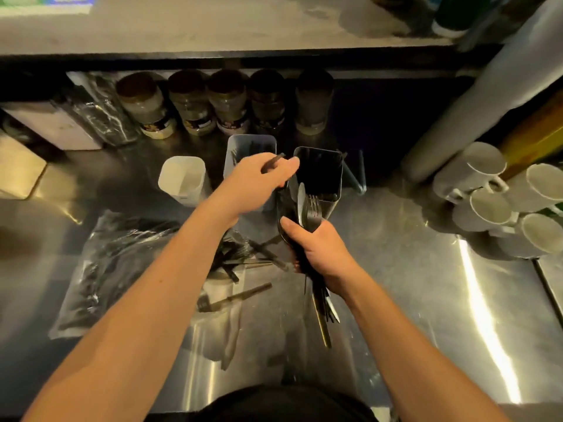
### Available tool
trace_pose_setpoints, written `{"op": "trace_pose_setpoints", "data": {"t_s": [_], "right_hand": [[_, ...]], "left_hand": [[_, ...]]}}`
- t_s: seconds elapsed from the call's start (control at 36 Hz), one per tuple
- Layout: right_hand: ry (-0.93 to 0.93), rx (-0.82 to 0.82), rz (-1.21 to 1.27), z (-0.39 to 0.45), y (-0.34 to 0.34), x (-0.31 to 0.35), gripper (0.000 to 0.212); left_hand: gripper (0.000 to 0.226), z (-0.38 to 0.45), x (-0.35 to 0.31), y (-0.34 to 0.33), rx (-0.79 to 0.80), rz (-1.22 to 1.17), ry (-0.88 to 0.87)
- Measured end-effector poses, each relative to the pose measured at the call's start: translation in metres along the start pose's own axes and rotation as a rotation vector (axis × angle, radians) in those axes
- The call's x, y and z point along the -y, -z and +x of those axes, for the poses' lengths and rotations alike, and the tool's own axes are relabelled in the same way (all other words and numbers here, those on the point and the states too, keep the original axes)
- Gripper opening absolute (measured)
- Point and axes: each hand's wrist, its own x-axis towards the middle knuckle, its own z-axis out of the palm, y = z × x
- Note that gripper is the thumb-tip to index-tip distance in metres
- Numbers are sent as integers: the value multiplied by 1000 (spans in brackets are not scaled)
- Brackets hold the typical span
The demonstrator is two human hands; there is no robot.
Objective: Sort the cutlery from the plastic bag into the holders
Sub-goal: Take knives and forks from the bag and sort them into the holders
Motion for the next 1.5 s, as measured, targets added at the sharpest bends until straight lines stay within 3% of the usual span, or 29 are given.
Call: {"op": "trace_pose_setpoints", "data": {"t_s": [0.11,0.22,0.31,0.36,0.47,0.58,0.67,0.78,0.83,0.92,1.03,1.14,1.31,1.39,1.5], "right_hand": [[12,-24,-98,4,-17,0,40],[30,-67,-185,1,-23,-7,37],[-8,-93,-190,-3,-18,-16,38],[-56,-121,-154,-5,-11,-21,26],[-122,-168,-71,-9,7,-26,13],[-148,-204,-23,-10,22,-20,19],[-107,-287,-23,-8,29,-13,26],[-62,-345,-71,-4,29,-1,35],[-43,-342,-90,-3,27,2,37],[-26,-318,-121,-1,25,5,38],[-4,-267,-138,-1,26,4,39],[6,-242,-184,-4,30,4,43],[-12,-203,-180,-6,35,-2,39],[-31,-165,-173,-8,38,-7,37],[-62,-169,-137,-9,44,-14,38]], "left_hand": [[35,-8,6,6,-75,32,-34],[25,-4,4,24,-358,-206,-27],[13,4,-7,45,-620,-419,-146],[8,13,-18,49,-687,-386,-243],[11,37,-30,25,-588,-126,-335],[25,58,-27,-4,-372,180,-291],[24,56,-29,-13,-321,290,-270],[26,35,-38,-27,133,372,-247],[16,28,-37,-33,265,392,-251],[8,27,-33,-35,234,343,-233],[14,31,-33,-30,159,304,-185],[22,29,-35,-31,225,256,-171],[12,28,-45,-36,256,439,-187],[9,32,-54,-27,128,428,-198],[12,43,-74,8,-287,222,-249]]}}
